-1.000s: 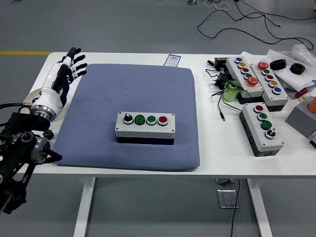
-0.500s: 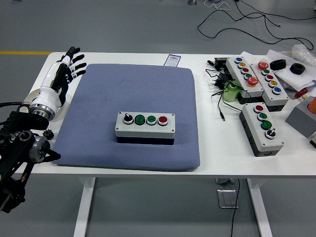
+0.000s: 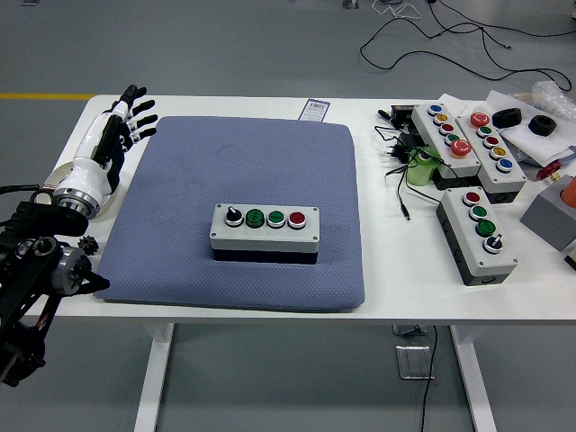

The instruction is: Pick up the button,place it on the desk,press the button,press the button

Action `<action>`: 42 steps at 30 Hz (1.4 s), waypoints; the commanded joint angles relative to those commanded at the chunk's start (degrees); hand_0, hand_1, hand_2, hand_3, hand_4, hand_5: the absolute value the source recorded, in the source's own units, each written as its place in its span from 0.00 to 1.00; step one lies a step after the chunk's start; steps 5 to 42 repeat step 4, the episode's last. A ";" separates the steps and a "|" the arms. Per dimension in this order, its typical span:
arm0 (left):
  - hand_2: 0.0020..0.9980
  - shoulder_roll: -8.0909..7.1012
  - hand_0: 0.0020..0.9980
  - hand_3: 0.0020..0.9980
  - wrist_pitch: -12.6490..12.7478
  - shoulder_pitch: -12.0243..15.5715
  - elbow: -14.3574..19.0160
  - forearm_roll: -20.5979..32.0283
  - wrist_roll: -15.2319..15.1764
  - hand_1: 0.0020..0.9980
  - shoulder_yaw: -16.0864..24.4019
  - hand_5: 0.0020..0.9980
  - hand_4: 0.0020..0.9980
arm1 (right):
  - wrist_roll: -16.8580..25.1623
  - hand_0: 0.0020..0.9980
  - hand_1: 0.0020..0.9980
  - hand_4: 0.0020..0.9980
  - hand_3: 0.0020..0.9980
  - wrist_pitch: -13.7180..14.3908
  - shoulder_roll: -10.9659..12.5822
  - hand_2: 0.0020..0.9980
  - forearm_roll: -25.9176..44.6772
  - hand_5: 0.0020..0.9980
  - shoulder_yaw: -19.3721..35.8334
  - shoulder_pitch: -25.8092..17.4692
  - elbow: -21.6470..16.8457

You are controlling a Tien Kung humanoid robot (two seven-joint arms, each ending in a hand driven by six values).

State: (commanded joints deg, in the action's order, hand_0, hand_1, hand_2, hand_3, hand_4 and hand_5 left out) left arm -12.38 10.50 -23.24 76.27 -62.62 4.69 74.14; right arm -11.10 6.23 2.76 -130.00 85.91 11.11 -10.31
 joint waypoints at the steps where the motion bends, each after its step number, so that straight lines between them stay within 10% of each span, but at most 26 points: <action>1: 0.88 0.03 0.79 0.89 -0.05 0.03 -0.01 0.00 0.04 0.84 -0.02 1.00 0.69 | 0.01 0.67 0.66 0.31 0.62 0.00 -0.01 0.68 0.00 0.17 0.06 -0.01 0.00; 42: 0.88 0.09 0.79 0.89 -0.10 0.08 -0.08 0.02 0.08 0.84 -0.07 1.00 0.69 | 0.03 0.67 0.66 0.31 0.62 0.01 -0.02 0.68 0.00 0.17 0.17 -0.01 0.00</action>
